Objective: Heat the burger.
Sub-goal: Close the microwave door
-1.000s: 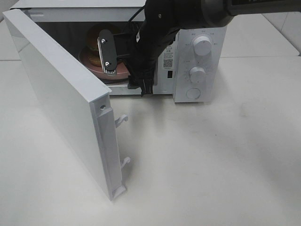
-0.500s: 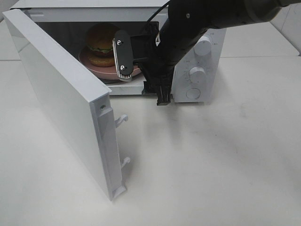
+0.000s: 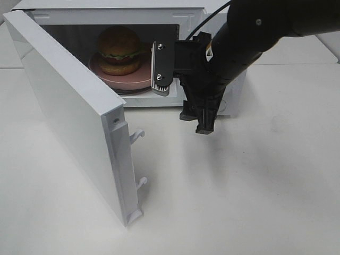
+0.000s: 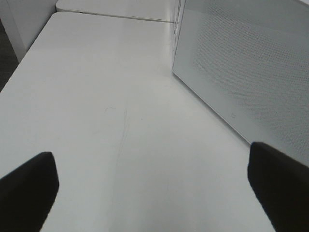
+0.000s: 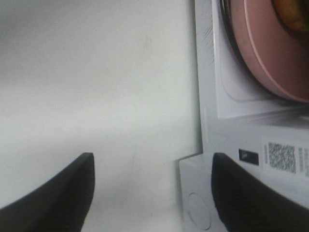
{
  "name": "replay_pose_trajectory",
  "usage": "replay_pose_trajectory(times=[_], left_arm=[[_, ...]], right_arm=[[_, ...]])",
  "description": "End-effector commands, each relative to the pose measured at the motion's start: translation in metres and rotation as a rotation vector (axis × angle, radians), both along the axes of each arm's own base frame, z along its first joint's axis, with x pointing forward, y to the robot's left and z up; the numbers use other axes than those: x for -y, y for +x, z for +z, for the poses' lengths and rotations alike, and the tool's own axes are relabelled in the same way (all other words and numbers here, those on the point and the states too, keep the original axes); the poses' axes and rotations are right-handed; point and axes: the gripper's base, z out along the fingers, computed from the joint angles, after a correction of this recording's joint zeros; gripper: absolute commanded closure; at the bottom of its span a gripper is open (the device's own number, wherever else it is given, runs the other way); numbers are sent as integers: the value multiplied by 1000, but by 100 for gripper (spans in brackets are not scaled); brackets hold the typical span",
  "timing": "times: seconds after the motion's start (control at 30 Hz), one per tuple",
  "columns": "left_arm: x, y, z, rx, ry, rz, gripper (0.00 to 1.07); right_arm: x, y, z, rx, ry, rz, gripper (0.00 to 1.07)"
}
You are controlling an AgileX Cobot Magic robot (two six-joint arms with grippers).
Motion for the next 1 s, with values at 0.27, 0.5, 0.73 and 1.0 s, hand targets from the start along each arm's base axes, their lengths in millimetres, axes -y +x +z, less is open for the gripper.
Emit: replay_pose_trajectory(times=[0.27,0.5,0.73,1.0], left_arm=[[0,-3,0,27,4,-3,7],[0,-3,0,27,4,-3,7],[0,-3,0,27,4,-3,7],[0,-3,0,27,4,-3,7]], right_arm=[[27,-37,13,-81,171,-302,37],[49,-66,18,-154,262,-510,30],[71,-94,24,-243,242,-686,31],[94,-124,34,-298,211,-820,31]])
